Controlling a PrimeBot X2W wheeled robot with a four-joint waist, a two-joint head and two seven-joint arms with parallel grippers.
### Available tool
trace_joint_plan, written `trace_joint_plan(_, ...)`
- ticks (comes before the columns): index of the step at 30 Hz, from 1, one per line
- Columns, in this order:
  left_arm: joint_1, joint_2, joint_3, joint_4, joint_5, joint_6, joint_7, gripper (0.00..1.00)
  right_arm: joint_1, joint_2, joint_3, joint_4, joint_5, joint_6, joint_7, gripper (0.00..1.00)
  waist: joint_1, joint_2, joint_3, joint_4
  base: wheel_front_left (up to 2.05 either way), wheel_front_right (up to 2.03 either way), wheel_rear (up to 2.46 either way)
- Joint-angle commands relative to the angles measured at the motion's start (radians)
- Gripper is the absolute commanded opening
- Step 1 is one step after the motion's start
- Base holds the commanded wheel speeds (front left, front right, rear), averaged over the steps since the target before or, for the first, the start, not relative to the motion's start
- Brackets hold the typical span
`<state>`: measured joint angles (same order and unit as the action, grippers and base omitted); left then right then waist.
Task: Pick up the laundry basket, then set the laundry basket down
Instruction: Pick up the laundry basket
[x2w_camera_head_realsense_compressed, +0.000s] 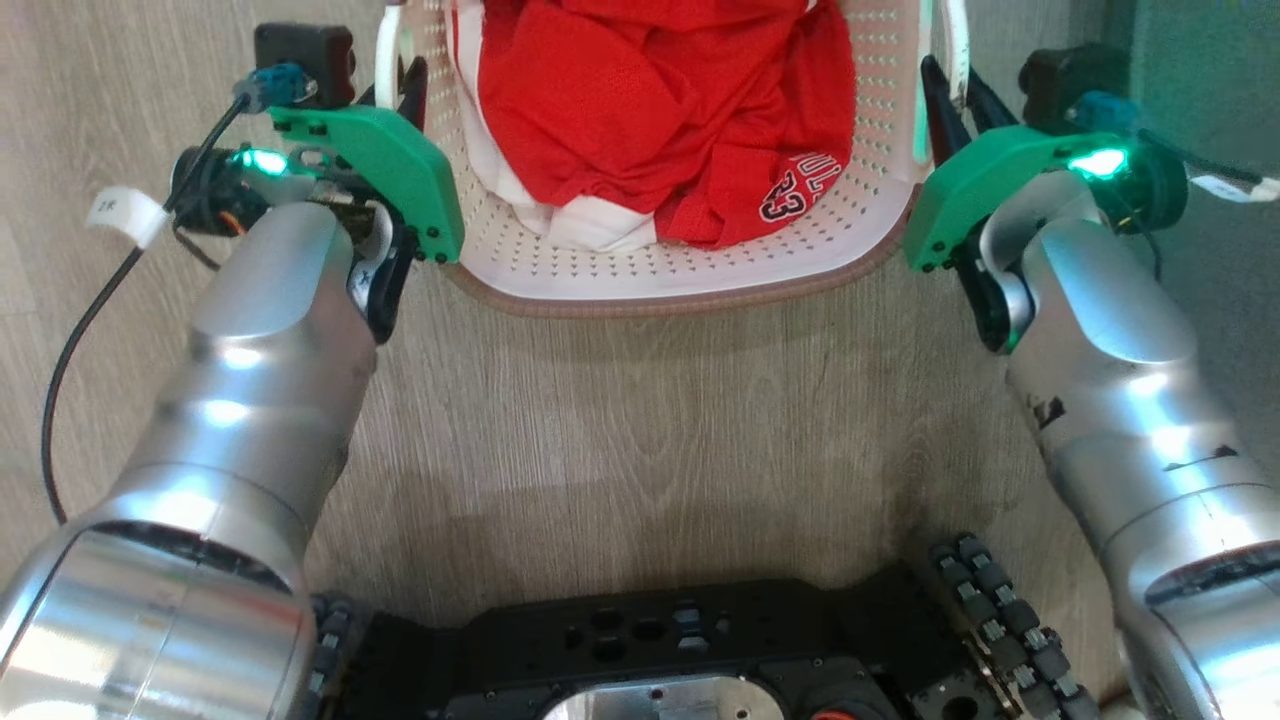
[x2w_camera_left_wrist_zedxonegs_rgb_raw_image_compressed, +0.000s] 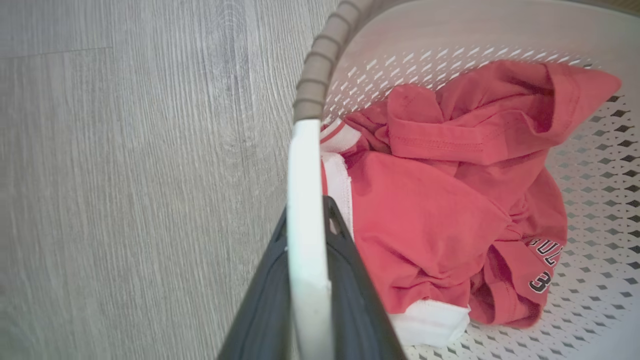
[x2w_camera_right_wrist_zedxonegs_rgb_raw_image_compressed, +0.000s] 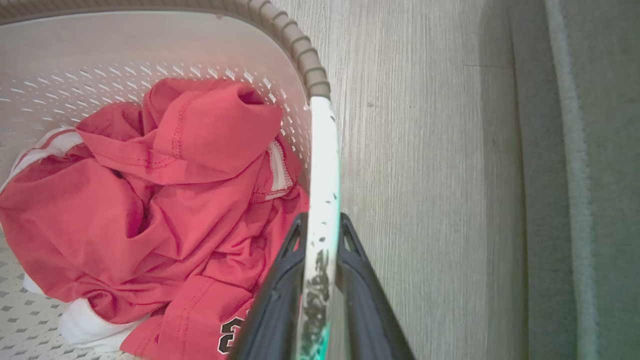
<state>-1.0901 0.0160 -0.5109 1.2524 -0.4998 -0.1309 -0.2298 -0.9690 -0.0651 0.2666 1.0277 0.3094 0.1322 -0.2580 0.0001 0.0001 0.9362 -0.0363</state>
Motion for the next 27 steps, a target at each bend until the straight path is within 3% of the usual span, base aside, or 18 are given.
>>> trace_joint_plan(1,0.019,0.037,-0.001,-0.002,-0.005,0.000,-0.003,0.00,0.037,0.015,0.017,0.005,0.006,-0.002,-0.004,0.00,-0.0001,-0.0001,-0.005,0.001,0.00,0.00,0.00)
trace_joint_plan(17,0.050,0.035,-0.088,-0.016,-0.126,0.000,0.100,0.00,0.017,0.014,0.058,0.134,0.027,-0.002,-0.003,0.00,-0.0001,-0.0001,-0.161,0.001,0.00,0.00,0.00)
trace_joint_plan(27,0.088,0.059,-0.137,-0.034,-0.226,0.000,0.212,0.00,0.016,0.015,0.144,0.199,0.102,-0.002,0.071,0.00,-0.0001,-0.0001,-0.299,-0.019,0.00,0.00,0.00)
